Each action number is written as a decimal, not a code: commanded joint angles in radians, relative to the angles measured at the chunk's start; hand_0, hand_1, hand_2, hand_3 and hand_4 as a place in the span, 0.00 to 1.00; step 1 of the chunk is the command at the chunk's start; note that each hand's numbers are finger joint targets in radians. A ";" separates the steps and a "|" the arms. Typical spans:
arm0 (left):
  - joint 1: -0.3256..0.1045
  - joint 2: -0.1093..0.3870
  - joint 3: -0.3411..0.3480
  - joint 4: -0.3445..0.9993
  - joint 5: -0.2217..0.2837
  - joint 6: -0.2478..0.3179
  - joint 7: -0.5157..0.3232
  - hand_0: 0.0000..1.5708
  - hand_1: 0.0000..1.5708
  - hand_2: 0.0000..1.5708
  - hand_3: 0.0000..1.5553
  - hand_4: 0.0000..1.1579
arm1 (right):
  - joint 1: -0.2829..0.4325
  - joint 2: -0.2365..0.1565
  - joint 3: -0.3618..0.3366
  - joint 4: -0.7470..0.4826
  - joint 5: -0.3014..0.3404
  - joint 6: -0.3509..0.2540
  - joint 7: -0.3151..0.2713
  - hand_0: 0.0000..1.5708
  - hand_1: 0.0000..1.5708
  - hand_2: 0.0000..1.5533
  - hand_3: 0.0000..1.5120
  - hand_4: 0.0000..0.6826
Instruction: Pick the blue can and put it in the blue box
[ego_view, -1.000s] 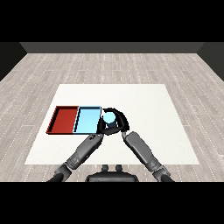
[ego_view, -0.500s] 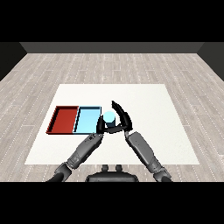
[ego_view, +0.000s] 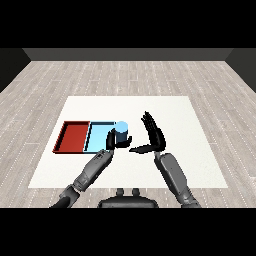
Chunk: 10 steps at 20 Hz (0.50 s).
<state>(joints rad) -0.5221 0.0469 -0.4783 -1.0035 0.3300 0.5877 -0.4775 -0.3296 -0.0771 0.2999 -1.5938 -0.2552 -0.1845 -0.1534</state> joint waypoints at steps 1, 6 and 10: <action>-0.025 0.080 0.073 0.007 -0.001 -0.042 0.028 1.00 1.00 1.00 0.95 0.98 | 0.146 -0.074 -0.049 -0.116 -0.044 0.078 -0.065 0.00 0.00 0.00 0.00 0.00; -0.083 0.158 0.141 0.073 -0.020 -0.001 0.127 1.00 1.00 1.00 0.96 0.98 | 0.196 -0.094 -0.119 -0.229 -0.043 0.023 -0.036 0.00 0.00 0.00 0.00 0.00; -0.062 0.222 0.184 0.218 -0.036 -0.031 0.113 0.98 0.98 0.98 0.95 0.96 | 0.181 -0.092 -0.162 -0.159 -0.068 0.057 -0.072 0.00 0.00 0.00 0.00 0.00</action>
<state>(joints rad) -0.5800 0.2026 -0.3392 -0.8816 0.3018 0.5829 -0.3820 -0.1509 -0.1659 0.1769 -1.7619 -0.3027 -0.1369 -0.2175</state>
